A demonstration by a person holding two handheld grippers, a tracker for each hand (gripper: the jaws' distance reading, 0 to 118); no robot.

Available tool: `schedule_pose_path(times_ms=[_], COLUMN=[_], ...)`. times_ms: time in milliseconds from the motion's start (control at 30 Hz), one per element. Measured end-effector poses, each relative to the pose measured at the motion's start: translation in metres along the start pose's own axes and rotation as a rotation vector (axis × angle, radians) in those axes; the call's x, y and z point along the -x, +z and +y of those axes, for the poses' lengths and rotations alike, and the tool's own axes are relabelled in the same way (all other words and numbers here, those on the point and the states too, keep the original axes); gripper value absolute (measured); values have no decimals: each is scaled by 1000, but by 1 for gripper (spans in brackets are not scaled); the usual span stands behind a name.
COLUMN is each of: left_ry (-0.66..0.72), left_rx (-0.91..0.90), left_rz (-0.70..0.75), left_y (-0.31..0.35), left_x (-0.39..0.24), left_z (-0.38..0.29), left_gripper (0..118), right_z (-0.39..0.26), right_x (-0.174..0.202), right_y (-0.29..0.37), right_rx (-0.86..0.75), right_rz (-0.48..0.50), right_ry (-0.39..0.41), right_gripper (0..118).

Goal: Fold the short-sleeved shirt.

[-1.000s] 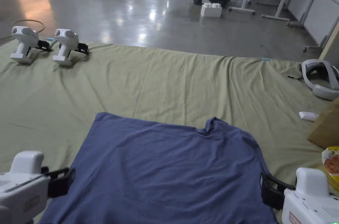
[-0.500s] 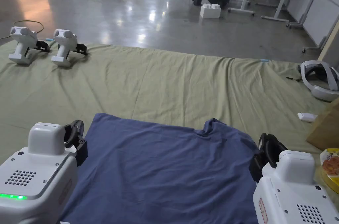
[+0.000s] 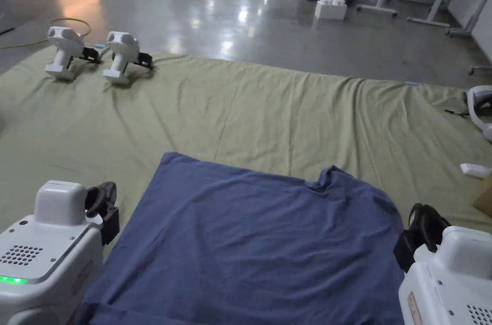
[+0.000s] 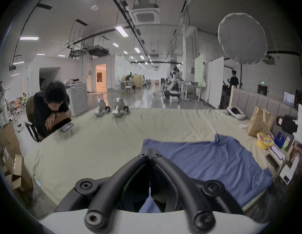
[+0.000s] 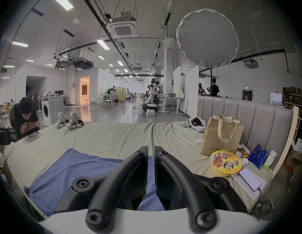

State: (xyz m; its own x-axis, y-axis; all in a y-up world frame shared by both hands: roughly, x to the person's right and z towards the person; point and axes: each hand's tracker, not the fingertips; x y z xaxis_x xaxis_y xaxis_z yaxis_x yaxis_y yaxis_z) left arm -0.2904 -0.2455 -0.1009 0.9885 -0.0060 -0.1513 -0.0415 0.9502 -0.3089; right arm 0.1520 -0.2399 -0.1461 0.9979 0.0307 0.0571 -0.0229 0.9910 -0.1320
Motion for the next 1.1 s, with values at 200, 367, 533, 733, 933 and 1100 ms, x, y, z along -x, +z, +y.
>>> schedule_pose_path(times_ms=[200, 367, 533, 733, 933, 1100], left_ry=[62, 115, 225, 118, 49, 35], left_rx=[328, 592, 698, 822, 831, 841], left_rz=[-95, -98, -82, -28, 2, -29], left_y=[-8, -21, -30, -46, -45, -47], left_x=[41, 67, 69, 50, 30, 20], left_z=[-41, -80, -98, -107, -94, -93], left_gripper=[2, 30, 75, 78, 62, 23], right_z=[-8, -15, -24, -33, -40, -47], right_x=[3, 9, 14, 13, 5, 0], right_y=[-3, -5, -8, -11, -11, -10], right_rx=[47, 90, 132, 169, 205, 231], right_rz=[12, 30, 46, 50, 36, 30], right_ry=[9, 27, 27, 33, 26, 17], right_gripper=[10, 10, 10, 10, 10, 10])
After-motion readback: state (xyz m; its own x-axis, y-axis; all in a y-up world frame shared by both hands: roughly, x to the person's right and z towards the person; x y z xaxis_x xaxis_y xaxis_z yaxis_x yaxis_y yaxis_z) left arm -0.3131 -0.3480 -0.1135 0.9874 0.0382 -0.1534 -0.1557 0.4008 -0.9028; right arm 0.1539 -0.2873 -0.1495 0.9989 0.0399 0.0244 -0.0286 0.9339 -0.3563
